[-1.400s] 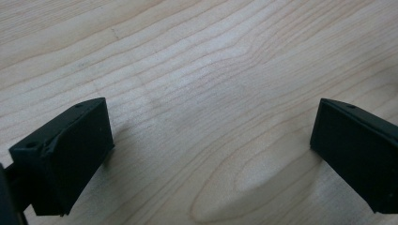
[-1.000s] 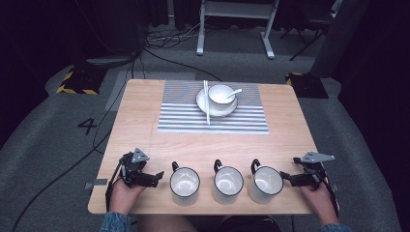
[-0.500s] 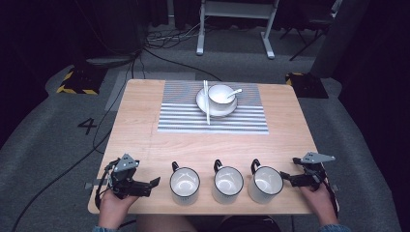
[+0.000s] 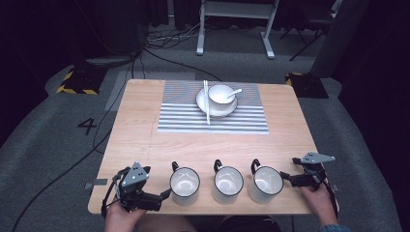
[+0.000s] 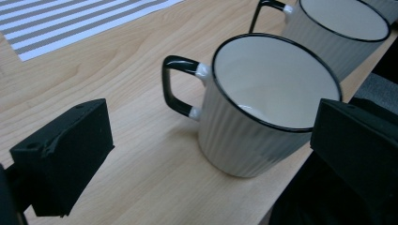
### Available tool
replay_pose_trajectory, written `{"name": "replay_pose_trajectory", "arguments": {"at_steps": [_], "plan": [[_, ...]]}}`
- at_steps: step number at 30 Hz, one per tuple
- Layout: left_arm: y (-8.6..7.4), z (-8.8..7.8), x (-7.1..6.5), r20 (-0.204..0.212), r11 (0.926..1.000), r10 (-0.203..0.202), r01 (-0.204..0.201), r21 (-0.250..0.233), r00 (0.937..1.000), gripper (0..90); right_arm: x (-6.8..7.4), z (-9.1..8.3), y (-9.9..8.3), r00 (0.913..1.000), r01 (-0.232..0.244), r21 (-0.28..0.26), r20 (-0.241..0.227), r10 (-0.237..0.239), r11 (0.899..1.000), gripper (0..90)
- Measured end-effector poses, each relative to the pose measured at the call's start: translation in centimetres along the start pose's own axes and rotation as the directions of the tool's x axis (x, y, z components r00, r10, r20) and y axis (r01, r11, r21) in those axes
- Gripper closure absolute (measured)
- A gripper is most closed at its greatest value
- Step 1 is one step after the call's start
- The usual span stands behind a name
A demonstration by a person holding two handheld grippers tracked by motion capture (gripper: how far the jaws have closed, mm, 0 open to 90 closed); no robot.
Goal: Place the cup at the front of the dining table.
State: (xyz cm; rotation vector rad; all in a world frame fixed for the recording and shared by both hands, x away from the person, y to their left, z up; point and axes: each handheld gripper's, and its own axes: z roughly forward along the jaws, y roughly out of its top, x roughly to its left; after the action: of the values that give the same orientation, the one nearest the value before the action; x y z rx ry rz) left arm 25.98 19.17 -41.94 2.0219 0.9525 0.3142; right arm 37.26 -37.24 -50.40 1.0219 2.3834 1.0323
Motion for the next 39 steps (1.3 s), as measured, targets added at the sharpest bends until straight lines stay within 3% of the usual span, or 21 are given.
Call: {"name": "replay_pose_trajectory", "arguments": {"at_steps": [11,21,22,24,28,32,35,39], "plan": [[-0.4,0.2,-2.8,0.004,0.9999,0.006,-0.006,-0.010,1.0000,0.0,0.1,0.0,0.0,1.0000,-0.007,-0.005,-0.004,0.007,1.000,15.1],[-1.3,1.3,-3.5,0.001,0.9976,-0.050,0.050,-0.048,0.9988,0.0,0.1,0.0,0.0,1.0000,-0.007,-0.005,-0.004,0.007,1.000,15.1],[-1.6,1.9,-3.7,-0.022,0.9961,-0.054,0.052,-0.071,0.9983,0.0,0.1,0.0,0.0,1.0000,-0.005,-0.002,-0.006,0.005,1.000,15.1],[-1.9,2.7,-4.0,-0.040,0.9973,-0.040,0.037,-0.064,0.9984,0.0,0.1,0.0,0.0,1.0000,-0.007,-0.005,-0.004,0.007,1.000,15.1],[-2.3,3.9,-4.3,-0.044,0.9952,-0.040,0.036,-0.092,0.9982,0.0,0.1,0.0,0.0,1.0000,-0.001,-0.005,-0.001,0.001,1.000,15.3],[-2.6,4.5,-4.2,-0.025,0.9929,-0.039,0.036,-0.114,0.9989,0.0,0.2,0.0,0.0,1.0000,-0.003,-0.005,-0.002,0.003,1.000,15.3],[-2.8,5.4,-4.3,-0.007,0.9920,-0.016,0.015,-0.125,0.9998,0.0,0.1,0.0,0.0,1.0000,-0.002,-0.005,-0.002,0.002,1.000,15.3],[-3.0,6.4,-4.2,0.002,0.9900,-0.026,0.026,-0.138,0.9997,0.0,0.2,0.0,0.0,1.0000,-0.003,-0.004,-0.001,0.003,1.000,15.3]]}}
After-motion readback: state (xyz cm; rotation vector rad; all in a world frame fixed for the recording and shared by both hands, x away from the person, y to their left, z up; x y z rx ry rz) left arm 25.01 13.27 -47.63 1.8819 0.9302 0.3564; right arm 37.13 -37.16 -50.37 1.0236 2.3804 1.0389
